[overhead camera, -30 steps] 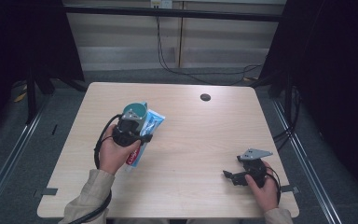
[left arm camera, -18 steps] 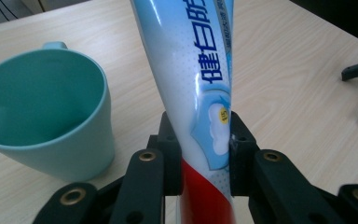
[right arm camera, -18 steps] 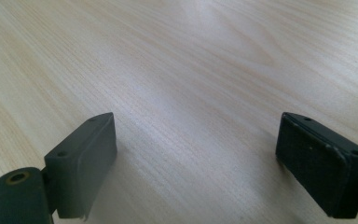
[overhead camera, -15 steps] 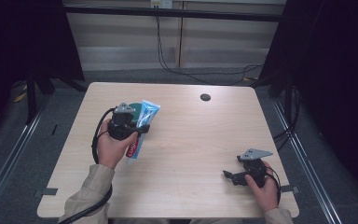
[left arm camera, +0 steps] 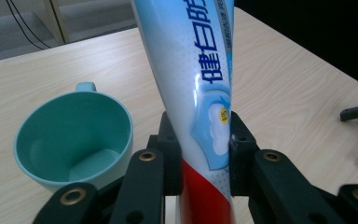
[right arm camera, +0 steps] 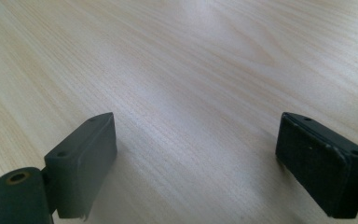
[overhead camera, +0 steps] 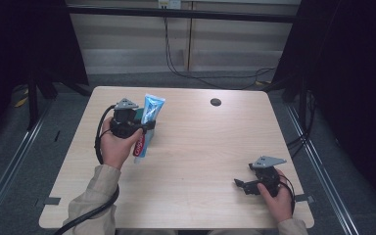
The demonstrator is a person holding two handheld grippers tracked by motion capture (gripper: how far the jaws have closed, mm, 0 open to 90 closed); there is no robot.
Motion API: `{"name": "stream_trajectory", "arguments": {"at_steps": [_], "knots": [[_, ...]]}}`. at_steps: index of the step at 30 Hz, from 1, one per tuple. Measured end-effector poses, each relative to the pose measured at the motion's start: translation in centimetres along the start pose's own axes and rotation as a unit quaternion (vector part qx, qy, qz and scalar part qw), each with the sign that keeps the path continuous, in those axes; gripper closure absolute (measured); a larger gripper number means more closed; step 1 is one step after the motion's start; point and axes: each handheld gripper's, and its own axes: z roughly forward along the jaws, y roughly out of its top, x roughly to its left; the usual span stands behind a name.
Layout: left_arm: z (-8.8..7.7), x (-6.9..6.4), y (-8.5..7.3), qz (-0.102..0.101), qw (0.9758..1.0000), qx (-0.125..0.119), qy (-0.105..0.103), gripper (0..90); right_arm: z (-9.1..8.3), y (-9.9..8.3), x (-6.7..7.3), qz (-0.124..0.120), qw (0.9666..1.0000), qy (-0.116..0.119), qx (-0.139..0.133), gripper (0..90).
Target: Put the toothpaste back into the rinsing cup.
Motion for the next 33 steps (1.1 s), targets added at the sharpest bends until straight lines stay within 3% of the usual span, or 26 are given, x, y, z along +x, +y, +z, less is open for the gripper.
{"name": "stream_trajectory", "arguments": {"at_steps": [9,33], "knots": [[-0.5,0.5,0.8,-0.01,0.9999,-0.006,0.001,73.0,0.0,0.0,0.0,-0.001,1.0,0.0,0.0,12.1],[-1.1,2.1,3.1,-0.026,0.9979,-0.053,0.026,73.0,0.0,0.0,0.0,0.0,1.0,0.001,0.0,12.0]]}}
